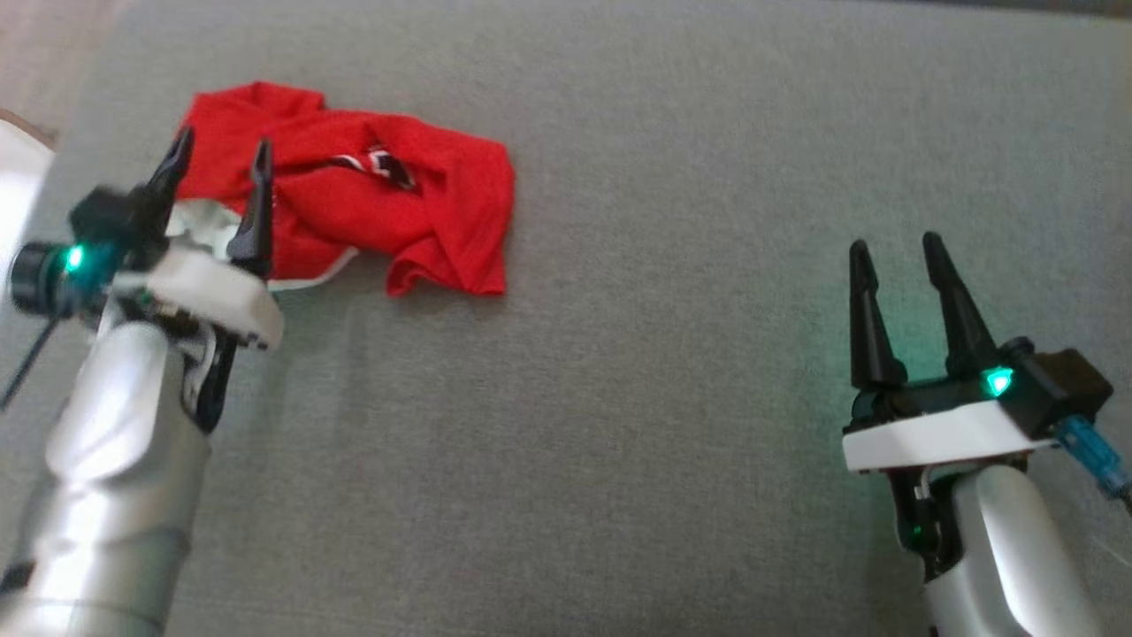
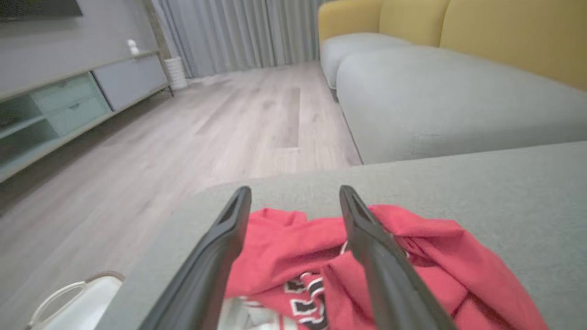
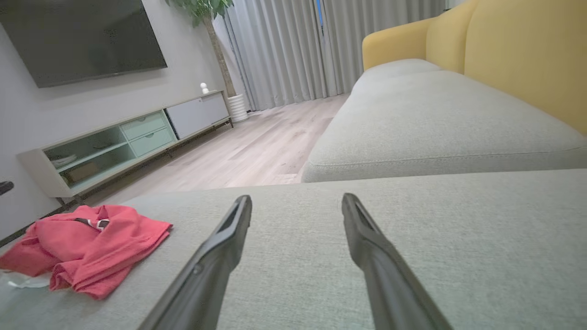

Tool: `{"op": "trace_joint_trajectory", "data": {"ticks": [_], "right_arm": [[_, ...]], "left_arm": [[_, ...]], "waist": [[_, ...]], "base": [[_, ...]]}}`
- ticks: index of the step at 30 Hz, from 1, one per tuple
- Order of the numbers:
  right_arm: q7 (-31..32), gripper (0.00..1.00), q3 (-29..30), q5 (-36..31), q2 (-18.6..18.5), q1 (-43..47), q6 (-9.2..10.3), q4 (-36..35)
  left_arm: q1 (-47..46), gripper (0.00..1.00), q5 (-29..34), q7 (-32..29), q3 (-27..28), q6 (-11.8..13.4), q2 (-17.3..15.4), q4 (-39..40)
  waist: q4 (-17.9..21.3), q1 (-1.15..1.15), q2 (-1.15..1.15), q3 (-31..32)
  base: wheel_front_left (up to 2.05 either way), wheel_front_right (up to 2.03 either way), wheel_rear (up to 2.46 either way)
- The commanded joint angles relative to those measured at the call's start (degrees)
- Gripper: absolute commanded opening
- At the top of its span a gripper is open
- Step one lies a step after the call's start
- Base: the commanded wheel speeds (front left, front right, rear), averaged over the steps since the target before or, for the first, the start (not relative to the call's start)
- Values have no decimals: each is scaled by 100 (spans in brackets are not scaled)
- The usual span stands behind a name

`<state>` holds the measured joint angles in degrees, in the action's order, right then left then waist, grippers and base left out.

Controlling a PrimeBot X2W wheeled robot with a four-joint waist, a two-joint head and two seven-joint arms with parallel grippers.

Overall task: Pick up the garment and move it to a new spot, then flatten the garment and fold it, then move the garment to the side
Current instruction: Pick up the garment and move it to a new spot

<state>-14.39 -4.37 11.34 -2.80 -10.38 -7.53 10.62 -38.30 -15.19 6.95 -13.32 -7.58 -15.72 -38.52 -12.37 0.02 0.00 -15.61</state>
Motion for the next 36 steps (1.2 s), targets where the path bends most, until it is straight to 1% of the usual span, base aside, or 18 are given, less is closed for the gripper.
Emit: {"op": "trace_joint_trajectory", "data": {"ticks": [1,4,8,13,17,18,19,21,24,30,33,36], "right_arm": [[-61,100,-107,-38,-8,-172,4,-211],[-61,100,-91,-62,-8,-272,4,-294],[-61,100,-61,-81,-8,-355,4,-365],[-61,100,-53,-96,-8,-421,4,-414],[-61,100,-14,-109,-8,-443,4,-445],[-61,100,-9,-114,-8,-443,4,-451],[-61,100,-9,-119,-8,-443,4,-451],[-61,100,-5,-121,-8,-451,4,-443],[-61,100,5,-87,-8,-458,4,-429],[-61,100,-19,5,-8,-393,4,-350],[-61,100,-24,66,-8,-351,4,-322],[-61,100,-38,137,-8,-309,4,-290]], "left_arm": [[-187,100,-96,-51,106,12,-259,94],[-558,100,-531,-533,-682,11,-592,-318],[-865,100,-1236,-1057,-1537,10,-872,-631],[-1056,100,-2056,-1481,-2477,10,-1156,-722],[-1106,100,-2693,-1763,-3103,9,-1322,-664],[-1119,62,-2838,-1817,-3250,9,-1361,-621],[-1140,0,-2968,-1802,-3371,9,-1407,-567],[-1204,0,-3165,-1594,-3534,9,-1500,-477],[-1350,0,-3299,-999,-3661,9,-1583,-416],[-1609,0,-3340,325,-3767,9,-1524,-400],[-1697,0,-3310,650,-3720,9,-1429,-366],[-1708,0,-3214,757,-3671,9,-1304,-236]], "waist": [[192,-2,0,-242],[312,-2,0,-447],[424,-2,0,-632],[528,-2,0,-782],[569,-2,0,-836],[575,-2,0,-838],[583,-2,0,-833],[604,-2,0,-808],[616,-2,0,-729],[632,-2,0,-436],[651,-2,0,-251],[696,-2,0,-72]], "base": [[0,0,0],[0,0,0],[0,0,0],[0,0,0],[0,0,0],[0,0,0],[0,0,0],[0,0,0],[0,0,0],[0,0,0],[0,0,0],[0,0,0]]}}
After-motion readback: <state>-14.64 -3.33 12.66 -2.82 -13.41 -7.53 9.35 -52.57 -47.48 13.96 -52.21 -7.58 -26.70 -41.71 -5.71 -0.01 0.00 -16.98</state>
